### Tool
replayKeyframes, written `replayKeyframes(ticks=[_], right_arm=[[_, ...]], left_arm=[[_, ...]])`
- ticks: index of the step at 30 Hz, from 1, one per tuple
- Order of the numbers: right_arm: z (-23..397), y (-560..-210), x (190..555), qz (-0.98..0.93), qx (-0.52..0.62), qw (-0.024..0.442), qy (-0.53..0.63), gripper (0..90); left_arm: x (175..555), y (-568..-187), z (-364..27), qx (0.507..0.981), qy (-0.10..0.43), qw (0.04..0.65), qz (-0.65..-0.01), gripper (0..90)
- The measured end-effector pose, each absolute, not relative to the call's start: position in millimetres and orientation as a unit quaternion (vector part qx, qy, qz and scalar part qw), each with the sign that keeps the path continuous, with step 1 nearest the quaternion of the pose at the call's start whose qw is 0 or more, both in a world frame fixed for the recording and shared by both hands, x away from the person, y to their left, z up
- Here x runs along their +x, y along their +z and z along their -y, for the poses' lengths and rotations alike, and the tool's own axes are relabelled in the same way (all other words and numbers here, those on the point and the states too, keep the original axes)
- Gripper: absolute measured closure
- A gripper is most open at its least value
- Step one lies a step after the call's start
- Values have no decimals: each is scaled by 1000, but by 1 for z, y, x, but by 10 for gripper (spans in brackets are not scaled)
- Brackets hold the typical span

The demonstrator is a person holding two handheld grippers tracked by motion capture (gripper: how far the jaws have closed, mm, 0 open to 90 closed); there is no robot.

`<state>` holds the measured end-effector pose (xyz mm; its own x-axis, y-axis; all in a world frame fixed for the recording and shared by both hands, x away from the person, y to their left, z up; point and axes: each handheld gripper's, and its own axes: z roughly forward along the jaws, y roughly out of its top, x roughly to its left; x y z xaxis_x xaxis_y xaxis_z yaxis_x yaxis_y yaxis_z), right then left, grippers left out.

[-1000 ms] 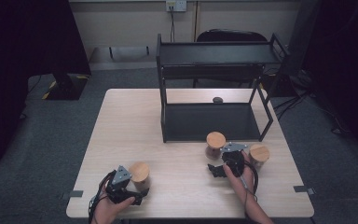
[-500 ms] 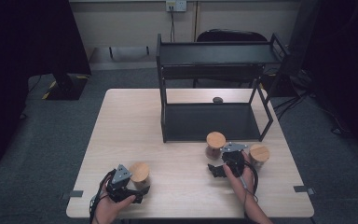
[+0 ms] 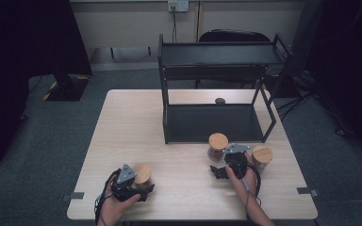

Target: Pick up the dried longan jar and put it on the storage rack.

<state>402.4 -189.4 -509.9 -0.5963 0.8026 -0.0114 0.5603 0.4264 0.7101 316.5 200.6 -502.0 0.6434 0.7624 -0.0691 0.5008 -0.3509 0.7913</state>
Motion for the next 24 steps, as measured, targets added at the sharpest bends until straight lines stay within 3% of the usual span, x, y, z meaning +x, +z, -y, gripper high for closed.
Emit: replayKeyframes(ticks=[10,24], right_arm=[[189,-510,402,-826,413,177,341,0],[189,-510,402,-826,413,178,341,0]], left_arm=[[319,-501,-198,803,169,416,-392,239],[320,-499,-196,807,175,407,-390,253]])
